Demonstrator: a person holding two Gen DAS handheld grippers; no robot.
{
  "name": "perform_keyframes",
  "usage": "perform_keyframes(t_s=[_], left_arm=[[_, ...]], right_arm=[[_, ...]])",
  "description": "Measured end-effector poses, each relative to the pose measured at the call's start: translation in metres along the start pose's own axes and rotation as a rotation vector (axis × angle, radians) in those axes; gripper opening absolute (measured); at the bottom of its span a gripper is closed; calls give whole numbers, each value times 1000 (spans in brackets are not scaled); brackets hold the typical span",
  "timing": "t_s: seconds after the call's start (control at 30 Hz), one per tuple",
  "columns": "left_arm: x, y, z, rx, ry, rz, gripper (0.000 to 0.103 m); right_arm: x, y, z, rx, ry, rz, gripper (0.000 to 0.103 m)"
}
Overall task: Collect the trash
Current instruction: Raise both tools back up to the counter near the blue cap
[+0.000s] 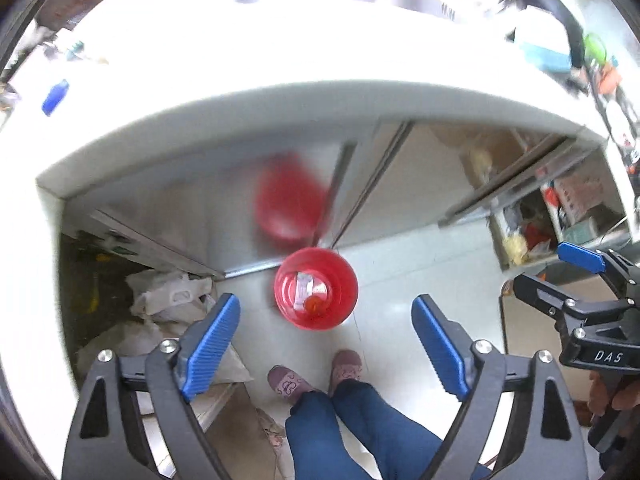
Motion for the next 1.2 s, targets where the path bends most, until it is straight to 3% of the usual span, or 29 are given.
perform_keyframes(t_s=[0.37,0.43,0.47,0.53,0.8,1.2], left_arm=[[-36,-25,-127,177,-99,-67,91],[-48,-28,-139,201,-113,-88,95],[-54,-29,-146,215,-119,-100,103],[-65,-32,-159,239,-125,-126,103],[-138,-50,-186,289,-184,-208,103],[-252,-77,-200,303,-243,-310,103]], right_arm=[[-75,-45,-93,130,-101,-181,98],[-87,-55,-104,150,-120,-212,98],[-93,-60,-106,156,-127,-228,98],[-106,-69,-112,171,-136,-263,98],[-171,-113,-113,196,-204,-375,98],[-290,-176,-71,138,-250,-559,98]])
Point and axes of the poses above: each gripper's, at about its wrist camera, not at the fingertips, and z roughly the way its jaws point, x to its right, y to its underside, the point moved 6 cm from there along z, roughly the way its jaws point, and after that the axes turned 6 degrees about -y, right-handed, at the moved point
